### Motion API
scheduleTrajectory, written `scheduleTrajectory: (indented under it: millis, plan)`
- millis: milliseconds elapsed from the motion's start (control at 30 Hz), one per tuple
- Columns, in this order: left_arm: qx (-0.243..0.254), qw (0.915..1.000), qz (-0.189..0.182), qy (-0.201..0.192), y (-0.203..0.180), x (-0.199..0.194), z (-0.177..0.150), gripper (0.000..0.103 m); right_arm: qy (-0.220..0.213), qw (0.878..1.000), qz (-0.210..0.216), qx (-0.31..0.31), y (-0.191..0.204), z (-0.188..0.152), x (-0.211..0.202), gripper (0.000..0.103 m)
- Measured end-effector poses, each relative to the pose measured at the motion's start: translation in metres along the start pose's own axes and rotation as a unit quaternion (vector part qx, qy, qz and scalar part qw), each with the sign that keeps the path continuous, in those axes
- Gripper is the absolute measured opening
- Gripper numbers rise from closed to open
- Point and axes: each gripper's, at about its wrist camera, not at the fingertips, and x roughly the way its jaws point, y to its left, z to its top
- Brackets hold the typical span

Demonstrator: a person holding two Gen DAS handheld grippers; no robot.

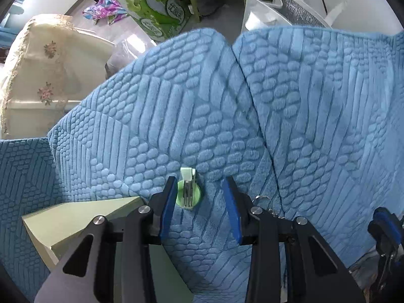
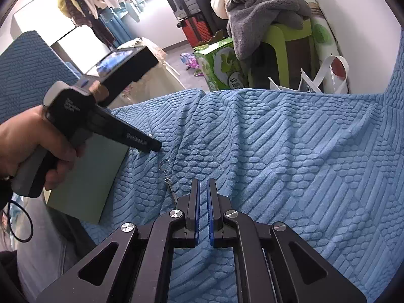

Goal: Organize jewelry
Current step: 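Grasp the green tag with the left tool while the right holds the keychain ring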

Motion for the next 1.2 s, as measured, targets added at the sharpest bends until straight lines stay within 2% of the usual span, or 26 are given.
scheduleTrajectory:
  millis: [100,167,367,467,600,833,1067,1200]
  plan:
    - [0.0,1.0,0.001,-0.003,0.001,-0.001,0.0,0.019,0.005,1.0,0.001,-0.001,0.002,0.001,0.003,0.004]
    - [0.002,1.0,0.004,-0.007,0.002,-0.001,-0.001,0.013,0.005,1.0,0.003,-0.004,0.004,0.001,0.005,0.004]
    - [-0.01,0.9993,-0.024,-0.026,0.011,-0.008,-0.011,0.013,0.005,1.0,0.018,-0.01,0.008,0.001,0.009,0.005]
    - [-0.023,0.9977,-0.052,-0.036,0.014,-0.018,-0.02,0.013,0.011,1.0,0.02,-0.021,0.013,0.0,0.015,0.006]
    - [-0.042,0.9935,-0.089,-0.056,0.023,-0.033,-0.037,0.013,0.02,0.998,0.026,-0.047,0.025,-0.003,0.028,0.006]
    - [-0.057,0.9863,-0.128,-0.086,0.029,-0.056,-0.058,0.013,0.035,0.993,0.024,-0.108,0.049,-0.009,0.051,0.006]
    - [-0.07,0.9829,-0.143,-0.092,0.039,-0.054,-0.07,0.013,0.052,0.984,-0.05,-0.165,0.063,-0.02,0.07,0.006]
    - [-0.08,0.9797,-0.152,-0.104,0.047,-0.057,-0.076,0.013,0.047,0.981,-0.065,-0.179,0.067,-0.023,0.07,0.006]
